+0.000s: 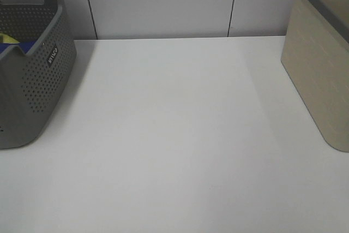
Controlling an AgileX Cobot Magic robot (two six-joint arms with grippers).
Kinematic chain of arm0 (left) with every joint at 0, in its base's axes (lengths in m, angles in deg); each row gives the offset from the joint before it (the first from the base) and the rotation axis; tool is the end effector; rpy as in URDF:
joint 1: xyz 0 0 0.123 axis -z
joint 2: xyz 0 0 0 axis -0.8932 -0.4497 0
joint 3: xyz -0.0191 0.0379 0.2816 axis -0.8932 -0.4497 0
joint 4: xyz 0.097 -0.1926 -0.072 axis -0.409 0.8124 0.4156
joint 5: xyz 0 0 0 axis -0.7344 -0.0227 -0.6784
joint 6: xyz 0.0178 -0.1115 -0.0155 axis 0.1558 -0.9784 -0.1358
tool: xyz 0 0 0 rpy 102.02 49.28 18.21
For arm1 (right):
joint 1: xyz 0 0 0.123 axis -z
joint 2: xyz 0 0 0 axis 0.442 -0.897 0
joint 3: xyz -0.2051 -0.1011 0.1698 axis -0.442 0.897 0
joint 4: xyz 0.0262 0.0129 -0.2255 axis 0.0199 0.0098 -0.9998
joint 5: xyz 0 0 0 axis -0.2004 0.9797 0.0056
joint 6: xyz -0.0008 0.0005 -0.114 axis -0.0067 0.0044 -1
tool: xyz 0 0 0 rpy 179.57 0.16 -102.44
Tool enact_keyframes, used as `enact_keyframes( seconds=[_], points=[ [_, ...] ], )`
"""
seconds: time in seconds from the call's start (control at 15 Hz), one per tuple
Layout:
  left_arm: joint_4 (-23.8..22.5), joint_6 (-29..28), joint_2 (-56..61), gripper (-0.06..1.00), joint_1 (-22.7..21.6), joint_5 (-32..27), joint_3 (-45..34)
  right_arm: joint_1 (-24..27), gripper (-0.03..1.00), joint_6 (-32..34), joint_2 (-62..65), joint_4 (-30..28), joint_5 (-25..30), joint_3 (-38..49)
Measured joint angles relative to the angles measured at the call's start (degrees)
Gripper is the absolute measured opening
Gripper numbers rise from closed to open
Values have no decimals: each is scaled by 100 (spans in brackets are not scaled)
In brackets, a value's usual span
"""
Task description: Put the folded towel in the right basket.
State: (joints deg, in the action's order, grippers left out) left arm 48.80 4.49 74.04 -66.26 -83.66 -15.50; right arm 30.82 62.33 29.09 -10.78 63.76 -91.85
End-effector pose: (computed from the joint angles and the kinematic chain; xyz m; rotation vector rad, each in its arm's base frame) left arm -0.0059 -0.0013 0.2562 -0.0281 2.0225 0.0363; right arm -0.0080 0.0077 0.2391 0.0117 2.1465 -0.0010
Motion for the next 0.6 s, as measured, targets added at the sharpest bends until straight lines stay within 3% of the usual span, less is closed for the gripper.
enact_keyframes(
  seconds=[0.6],
  points=[
    [0, 0, 0, 99, 0, 0, 0, 0, 96, 29, 0, 0, -172, 69]
  ],
)
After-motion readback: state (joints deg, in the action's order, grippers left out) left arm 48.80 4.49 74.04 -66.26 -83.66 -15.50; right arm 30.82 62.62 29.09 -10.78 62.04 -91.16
